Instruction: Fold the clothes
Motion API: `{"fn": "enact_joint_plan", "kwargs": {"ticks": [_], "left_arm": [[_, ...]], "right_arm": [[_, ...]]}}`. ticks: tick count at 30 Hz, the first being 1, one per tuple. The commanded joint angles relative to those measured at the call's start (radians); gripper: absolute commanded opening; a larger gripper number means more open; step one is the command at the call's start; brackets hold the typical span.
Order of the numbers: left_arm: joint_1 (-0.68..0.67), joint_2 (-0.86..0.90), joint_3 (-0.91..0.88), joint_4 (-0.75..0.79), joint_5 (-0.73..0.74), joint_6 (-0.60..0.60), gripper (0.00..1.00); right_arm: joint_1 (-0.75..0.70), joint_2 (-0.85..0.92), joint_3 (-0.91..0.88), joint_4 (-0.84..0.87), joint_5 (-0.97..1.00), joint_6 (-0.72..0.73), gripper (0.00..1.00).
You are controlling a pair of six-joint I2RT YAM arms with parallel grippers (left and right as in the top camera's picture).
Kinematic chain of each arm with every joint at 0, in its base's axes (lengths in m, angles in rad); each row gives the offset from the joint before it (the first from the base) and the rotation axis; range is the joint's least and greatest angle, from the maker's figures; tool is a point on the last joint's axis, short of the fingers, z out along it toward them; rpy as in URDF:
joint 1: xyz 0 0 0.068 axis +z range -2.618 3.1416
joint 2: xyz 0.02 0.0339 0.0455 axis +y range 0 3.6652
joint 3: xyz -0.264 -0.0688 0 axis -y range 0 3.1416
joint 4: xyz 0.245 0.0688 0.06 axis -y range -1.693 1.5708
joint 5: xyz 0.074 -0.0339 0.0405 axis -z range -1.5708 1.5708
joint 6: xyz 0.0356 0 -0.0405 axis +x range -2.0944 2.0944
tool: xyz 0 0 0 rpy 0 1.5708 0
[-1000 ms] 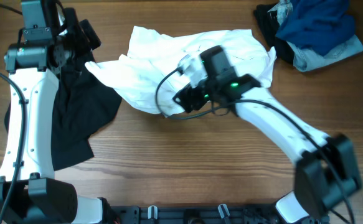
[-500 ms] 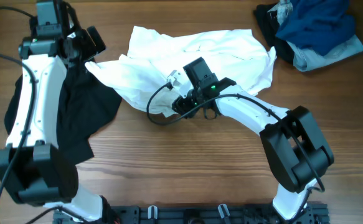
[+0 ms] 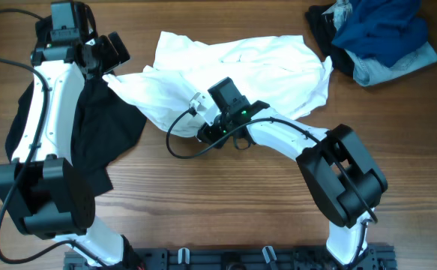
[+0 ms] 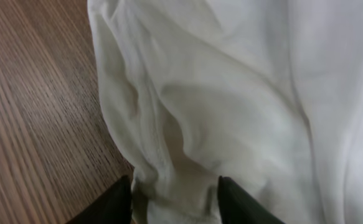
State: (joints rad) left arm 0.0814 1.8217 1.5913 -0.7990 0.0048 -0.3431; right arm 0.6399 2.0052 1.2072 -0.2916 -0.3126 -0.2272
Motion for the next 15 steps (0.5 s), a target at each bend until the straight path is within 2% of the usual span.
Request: {"fn": "enact_joint_plan", "kwargs": {"ticks": [1, 2, 5, 10, 12, 15], "left_arm": [[0.001, 0.008, -0.008, 0.006, -0.002, -0.002, 1.0], [0.001, 0.008, -0.008, 0.005, -0.002, -0.003, 1.0], [0.001, 0.008, -0.008, -0.002, -0.002, -0.003, 1.0], [0.001, 0.008, -0.008, -0.024, -0.002, -0.002, 1.0], [0.001, 0.008, -0.008, -0.033, -0.002, -0.002, 1.0], [0.001, 0.003, -0.007, -0.048, -0.002, -0.001, 1.0]], "right_arm": [[0.002, 0.017, 0.016, -0.021, 0.029, 0.031, 0.36], [0.002, 0.018, 0.016, -0.028, 0.042, 0.038, 0.32], [0.001, 0.018, 0.016, -0.042, 0.098, 0.072, 0.04], [-0.009, -0.002, 0.034, -0.103, 0.14, 0.137, 0.04], [-0.036, -0.046, 0.078, -0.203, 0.131, 0.164, 0.04], [-0.114, -0.192, 0.17, -0.45, 0.129, 0.19, 0.04]]}}
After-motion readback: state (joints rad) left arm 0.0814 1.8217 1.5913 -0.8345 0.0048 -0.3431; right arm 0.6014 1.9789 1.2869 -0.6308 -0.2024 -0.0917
